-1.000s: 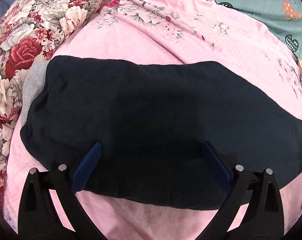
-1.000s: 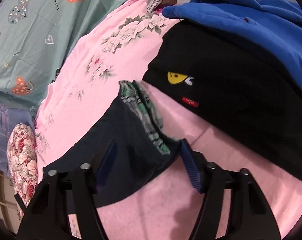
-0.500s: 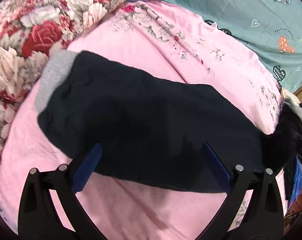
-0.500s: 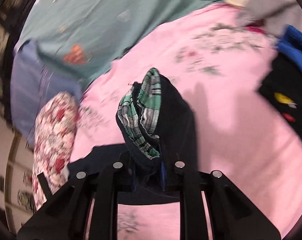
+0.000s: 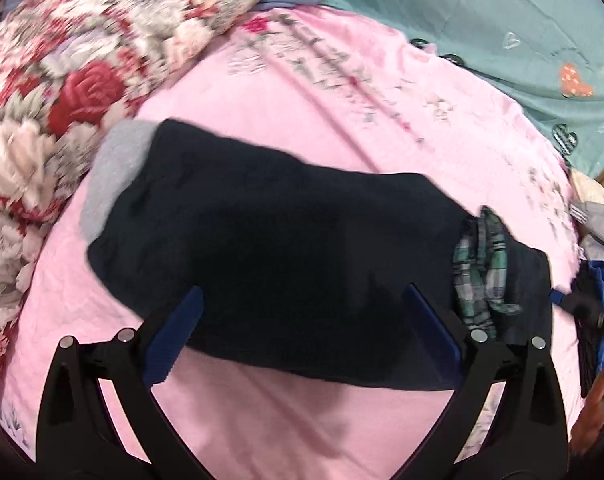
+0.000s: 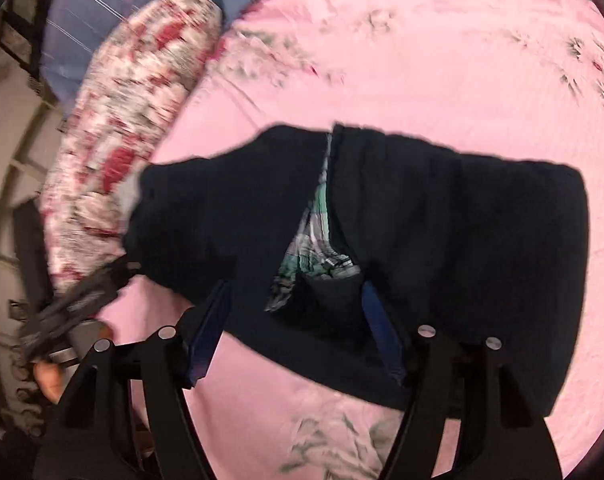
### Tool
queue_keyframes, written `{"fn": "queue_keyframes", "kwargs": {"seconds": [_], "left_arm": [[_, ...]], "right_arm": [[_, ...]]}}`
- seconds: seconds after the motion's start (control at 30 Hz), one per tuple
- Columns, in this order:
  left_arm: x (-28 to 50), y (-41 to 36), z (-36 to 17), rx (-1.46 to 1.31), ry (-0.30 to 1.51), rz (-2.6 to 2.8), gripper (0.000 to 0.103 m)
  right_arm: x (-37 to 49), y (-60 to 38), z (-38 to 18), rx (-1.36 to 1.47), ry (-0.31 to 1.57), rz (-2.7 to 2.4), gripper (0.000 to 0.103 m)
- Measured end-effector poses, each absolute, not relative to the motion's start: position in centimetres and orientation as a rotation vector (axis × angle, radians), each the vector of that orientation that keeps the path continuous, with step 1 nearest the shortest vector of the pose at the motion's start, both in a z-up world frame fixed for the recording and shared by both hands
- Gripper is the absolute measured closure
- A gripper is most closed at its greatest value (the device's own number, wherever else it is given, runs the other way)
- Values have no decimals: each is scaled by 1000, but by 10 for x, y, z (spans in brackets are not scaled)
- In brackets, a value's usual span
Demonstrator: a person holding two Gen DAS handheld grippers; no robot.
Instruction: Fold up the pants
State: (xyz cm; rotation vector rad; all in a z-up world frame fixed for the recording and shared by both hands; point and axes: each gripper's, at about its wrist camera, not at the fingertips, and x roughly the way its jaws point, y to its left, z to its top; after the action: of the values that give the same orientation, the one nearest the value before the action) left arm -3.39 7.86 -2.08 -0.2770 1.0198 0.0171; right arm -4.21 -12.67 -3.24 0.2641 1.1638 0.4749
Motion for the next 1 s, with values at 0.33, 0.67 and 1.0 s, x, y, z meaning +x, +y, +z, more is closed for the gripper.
{"fn": "queue_keyframes", "kwargs": {"seconds": [0.33, 0.67, 1.0], "left_arm": [[-32, 4, -12, -153, 1045, -96, 2], [-18, -27, 1, -133, 1054, -101, 2], [-2, -77, -29, -120, 1171, -201, 2]], "right_arm": [[-24, -230, -26, 263, 1051, 183, 77], [-26, -252, -33, 162, 904, 120, 78], [-15, -267, -63, 196, 1029, 80, 43]]}}
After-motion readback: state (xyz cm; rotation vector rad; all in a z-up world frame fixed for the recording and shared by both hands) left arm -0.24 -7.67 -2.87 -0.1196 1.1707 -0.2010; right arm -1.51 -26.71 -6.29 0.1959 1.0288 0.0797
